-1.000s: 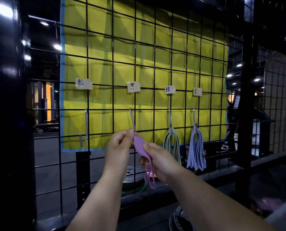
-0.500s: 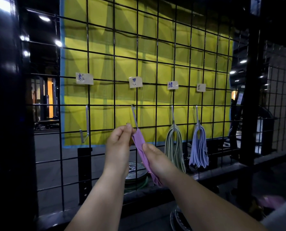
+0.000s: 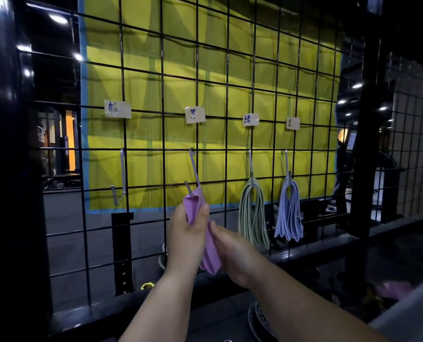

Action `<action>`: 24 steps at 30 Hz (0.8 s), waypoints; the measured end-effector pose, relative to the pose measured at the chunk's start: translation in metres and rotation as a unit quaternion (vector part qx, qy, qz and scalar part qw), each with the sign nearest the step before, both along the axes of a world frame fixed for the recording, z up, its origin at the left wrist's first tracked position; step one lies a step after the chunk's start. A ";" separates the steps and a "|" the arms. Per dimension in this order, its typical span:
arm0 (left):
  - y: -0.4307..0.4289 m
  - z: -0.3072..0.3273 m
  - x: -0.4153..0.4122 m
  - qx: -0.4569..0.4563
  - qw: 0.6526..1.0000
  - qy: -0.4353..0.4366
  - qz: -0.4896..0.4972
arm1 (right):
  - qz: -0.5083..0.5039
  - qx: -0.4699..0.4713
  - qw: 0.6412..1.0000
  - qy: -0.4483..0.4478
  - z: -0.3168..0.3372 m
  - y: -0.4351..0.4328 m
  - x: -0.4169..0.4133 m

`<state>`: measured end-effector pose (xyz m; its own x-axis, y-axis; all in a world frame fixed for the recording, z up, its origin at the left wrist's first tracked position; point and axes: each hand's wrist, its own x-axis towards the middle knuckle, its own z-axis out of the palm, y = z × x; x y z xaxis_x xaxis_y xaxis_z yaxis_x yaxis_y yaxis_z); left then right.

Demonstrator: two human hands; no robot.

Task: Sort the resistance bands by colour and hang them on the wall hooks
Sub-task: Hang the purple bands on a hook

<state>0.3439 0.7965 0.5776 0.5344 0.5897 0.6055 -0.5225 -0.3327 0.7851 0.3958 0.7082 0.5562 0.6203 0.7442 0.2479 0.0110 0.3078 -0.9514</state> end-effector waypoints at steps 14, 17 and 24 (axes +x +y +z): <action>-0.028 -0.049 -0.001 -0.063 0.998 0.012 0.014 | -0.017 -0.019 0.997 0.073 -0.041 -0.012 0.000; -0.027 -0.053 0.000 -0.143 0.988 0.012 -0.052 | -0.029 -0.019 0.997 0.066 -0.041 -0.017 0.002; -0.017 -0.044 0.000 -0.087 0.996 -0.036 -0.001 | -0.062 -0.012 0.995 0.076 -0.041 -0.018 0.002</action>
